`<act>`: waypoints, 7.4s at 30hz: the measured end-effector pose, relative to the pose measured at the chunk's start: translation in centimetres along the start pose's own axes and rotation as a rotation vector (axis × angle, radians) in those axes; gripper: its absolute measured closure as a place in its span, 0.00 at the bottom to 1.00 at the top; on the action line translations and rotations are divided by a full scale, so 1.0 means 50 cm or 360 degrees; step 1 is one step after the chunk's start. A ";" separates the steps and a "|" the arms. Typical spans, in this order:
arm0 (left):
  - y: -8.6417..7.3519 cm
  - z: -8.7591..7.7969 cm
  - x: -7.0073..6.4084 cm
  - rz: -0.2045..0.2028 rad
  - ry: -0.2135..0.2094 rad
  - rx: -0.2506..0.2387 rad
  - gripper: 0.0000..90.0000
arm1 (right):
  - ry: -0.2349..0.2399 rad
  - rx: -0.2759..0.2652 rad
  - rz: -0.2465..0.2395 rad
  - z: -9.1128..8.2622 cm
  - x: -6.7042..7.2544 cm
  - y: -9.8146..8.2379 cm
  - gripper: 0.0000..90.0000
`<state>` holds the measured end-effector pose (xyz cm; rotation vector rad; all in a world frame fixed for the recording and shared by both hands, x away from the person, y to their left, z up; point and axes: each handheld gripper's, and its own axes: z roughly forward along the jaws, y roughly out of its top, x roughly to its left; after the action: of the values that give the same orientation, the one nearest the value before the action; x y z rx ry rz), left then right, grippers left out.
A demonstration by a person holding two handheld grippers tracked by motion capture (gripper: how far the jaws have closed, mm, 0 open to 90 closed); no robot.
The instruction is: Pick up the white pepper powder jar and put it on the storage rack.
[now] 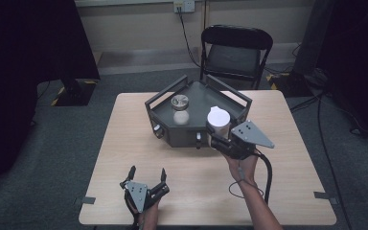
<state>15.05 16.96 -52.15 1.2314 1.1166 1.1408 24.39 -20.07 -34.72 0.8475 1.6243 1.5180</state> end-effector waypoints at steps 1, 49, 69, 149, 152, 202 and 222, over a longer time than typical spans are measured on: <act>0.000 0.000 0.000 0.0000 0.0000 0.0000 0.00 | 0.0001 -0.0001 0.0015 0.004 -0.003 0.002 0.34; 0.000 0.000 0.000 0.0000 -0.0001 0.0000 0.00 | -0.0249 0.0100 0.0120 0.208 -0.008 0.022 0.34; 0.000 0.000 0.000 -0.0001 -0.0001 -0.0001 0.00 | -0.0273 0.0108 0.0113 0.217 -0.001 0.001 0.34; 0.000 0.000 0.000 -0.0001 0.0000 0.0000 0.00 | -0.0312 -0.0101 0.0083 0.119 0.010 -0.063 0.00; 0.000 0.000 0.000 -0.0001 0.0000 0.0000 0.00 | -0.0314 -0.0108 0.0063 0.108 0.010 -0.067 0.00; 0.000 0.000 -0.003 0.0002 0.0014 0.0001 0.00 | -0.0348 -0.0148 0.0043 -0.106 0.067 -0.174 0.00; 0.000 -0.001 -0.004 0.0003 0.0020 0.0001 0.00 | -0.0419 -0.0096 0.0059 -0.175 0.101 -0.256 0.00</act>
<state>15.00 16.79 -52.14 1.2273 1.1257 1.1512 14.56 -21.19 -47.70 1.0033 1.3717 1.4074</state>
